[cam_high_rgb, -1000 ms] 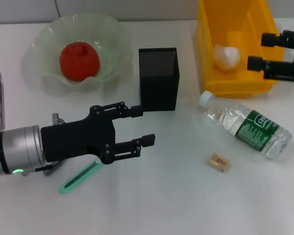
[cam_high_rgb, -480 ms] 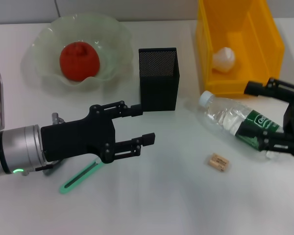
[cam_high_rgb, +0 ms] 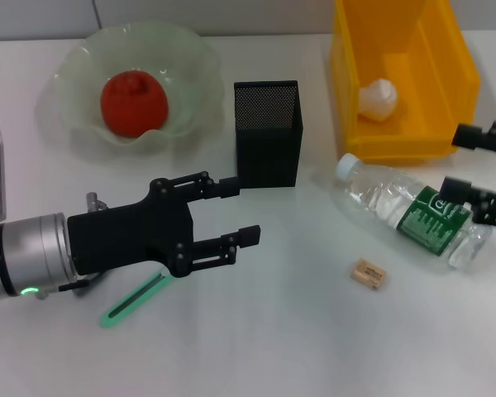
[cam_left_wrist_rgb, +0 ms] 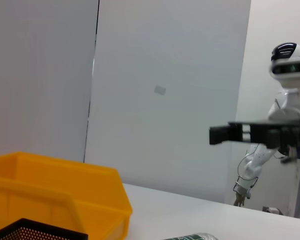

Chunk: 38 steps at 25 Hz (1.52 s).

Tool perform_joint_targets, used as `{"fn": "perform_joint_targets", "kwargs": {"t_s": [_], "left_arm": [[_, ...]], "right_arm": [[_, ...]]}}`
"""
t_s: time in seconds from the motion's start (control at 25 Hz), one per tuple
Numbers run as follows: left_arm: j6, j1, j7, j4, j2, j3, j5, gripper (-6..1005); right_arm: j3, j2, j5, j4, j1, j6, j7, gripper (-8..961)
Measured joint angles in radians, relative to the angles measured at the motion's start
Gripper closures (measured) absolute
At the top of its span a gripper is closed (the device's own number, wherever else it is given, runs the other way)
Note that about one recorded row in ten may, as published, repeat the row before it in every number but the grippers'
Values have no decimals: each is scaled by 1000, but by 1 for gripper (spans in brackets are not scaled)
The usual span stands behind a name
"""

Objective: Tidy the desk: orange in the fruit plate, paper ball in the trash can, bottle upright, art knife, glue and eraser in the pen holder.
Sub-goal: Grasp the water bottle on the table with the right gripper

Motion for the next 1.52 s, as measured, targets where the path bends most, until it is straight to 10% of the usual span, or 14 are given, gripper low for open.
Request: {"fn": "perform_joint_targets", "kwargs": {"t_s": [0.6,1.0,1.52], "left_arm": [[-1,-2,22,-9,1,1,0,381],[-3,-5,23,-22,0,1,-2,385],[-3,-5,36,-34,1,-1,-6,391]], "right_arm": [[-53,-9,-621,-541,231,-35,735,175],[-133,-35,-967,-418,497,-157,899,175],[-282,-28,-1001,-322,523,-34,894,174]]}}
